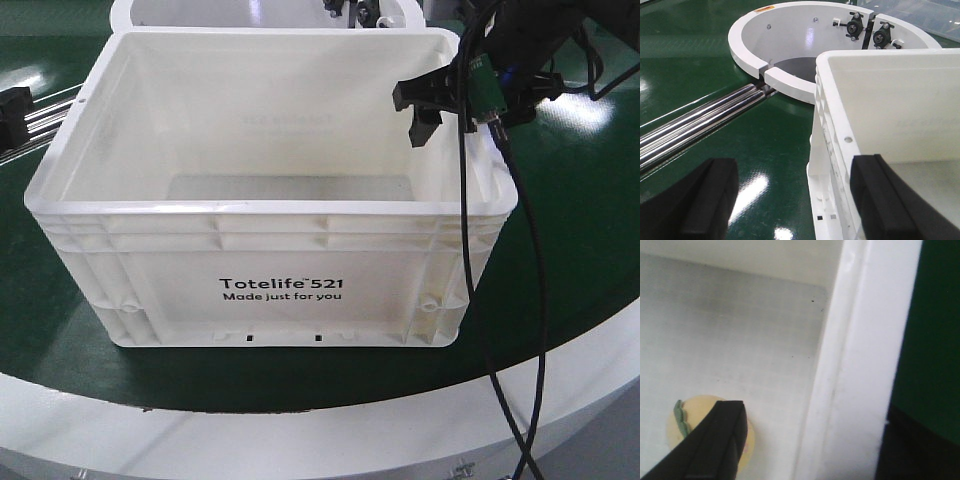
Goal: Place moving items into box and shelve
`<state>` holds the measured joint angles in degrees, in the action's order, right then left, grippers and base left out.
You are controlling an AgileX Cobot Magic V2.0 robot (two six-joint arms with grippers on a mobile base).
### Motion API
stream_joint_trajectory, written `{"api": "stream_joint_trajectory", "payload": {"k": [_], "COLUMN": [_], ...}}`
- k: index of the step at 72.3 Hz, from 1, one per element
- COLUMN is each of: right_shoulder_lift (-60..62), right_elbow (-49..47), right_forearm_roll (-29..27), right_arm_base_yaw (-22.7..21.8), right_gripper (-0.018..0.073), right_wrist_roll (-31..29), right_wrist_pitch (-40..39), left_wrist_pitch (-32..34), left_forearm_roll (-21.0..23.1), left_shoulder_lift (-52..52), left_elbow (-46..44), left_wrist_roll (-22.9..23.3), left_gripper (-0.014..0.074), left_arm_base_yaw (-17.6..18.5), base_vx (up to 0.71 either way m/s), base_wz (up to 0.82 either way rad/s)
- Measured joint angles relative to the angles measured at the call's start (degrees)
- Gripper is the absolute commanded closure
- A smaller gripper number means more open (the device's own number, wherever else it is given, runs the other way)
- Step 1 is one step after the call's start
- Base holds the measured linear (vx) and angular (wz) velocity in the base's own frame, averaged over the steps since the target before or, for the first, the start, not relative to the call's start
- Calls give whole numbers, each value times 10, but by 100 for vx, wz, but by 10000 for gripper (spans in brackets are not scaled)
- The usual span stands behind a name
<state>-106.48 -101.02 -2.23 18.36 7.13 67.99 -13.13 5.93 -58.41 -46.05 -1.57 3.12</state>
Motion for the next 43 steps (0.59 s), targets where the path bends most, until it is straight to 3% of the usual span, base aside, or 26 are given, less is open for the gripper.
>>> {"api": "stream_joint_trajectory", "payload": {"k": [43], "right_shoulder_lift": [-8], "right_elbow": [-48], "right_forearm_roll": [-4], "right_arm_base_yaw": [5], "right_gripper": [69], "right_wrist_roll": [17], "right_wrist_pitch": [34], "left_wrist_pitch": [-11], "left_forearm_roll": [0], "left_shoulder_lift": [0], "left_elbow": [0], "left_wrist_roll": [0], "left_gripper": [21], "left_arm_base_yaw": [0], "base_vx": [0], "base_wz": [0]}}
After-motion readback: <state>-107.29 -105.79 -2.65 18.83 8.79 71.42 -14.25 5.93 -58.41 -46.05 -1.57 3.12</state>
